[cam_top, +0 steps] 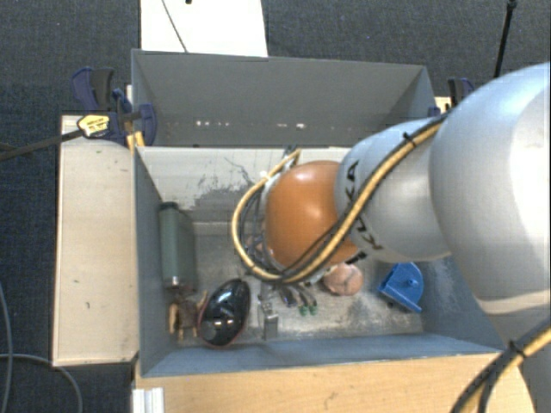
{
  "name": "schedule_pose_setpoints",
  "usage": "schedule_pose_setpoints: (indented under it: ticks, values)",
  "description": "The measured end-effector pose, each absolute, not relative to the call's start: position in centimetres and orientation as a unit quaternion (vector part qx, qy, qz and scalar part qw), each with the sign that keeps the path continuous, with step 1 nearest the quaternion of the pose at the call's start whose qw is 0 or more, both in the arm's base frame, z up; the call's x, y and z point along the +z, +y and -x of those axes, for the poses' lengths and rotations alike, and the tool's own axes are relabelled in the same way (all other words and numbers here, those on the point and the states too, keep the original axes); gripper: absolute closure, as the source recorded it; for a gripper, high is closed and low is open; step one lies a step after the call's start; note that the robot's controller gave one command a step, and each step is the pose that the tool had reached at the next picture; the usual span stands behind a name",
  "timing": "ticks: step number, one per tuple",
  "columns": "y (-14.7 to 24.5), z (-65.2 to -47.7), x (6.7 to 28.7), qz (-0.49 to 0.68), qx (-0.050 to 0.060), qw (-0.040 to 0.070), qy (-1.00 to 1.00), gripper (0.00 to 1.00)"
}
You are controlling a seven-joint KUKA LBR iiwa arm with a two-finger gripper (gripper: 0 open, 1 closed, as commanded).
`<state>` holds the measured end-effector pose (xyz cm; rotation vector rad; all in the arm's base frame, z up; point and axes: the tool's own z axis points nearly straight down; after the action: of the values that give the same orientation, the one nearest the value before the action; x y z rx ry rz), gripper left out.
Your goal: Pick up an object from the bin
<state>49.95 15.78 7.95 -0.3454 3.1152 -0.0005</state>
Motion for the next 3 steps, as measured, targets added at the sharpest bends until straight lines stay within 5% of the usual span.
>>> schedule_pose_setpoints:
  ticks: [1,2,3]
  values:
    - [18.5,-50.4,7.4,0.132,-0.002,0.005,0.991,0.0]
    - [20.4,-50.0,7.0,0.181,0.0,-0.001,0.984,1.0]
    - [20.0,-50.1,7.0,0.179,0.0,-0.001,0.984,1.0]
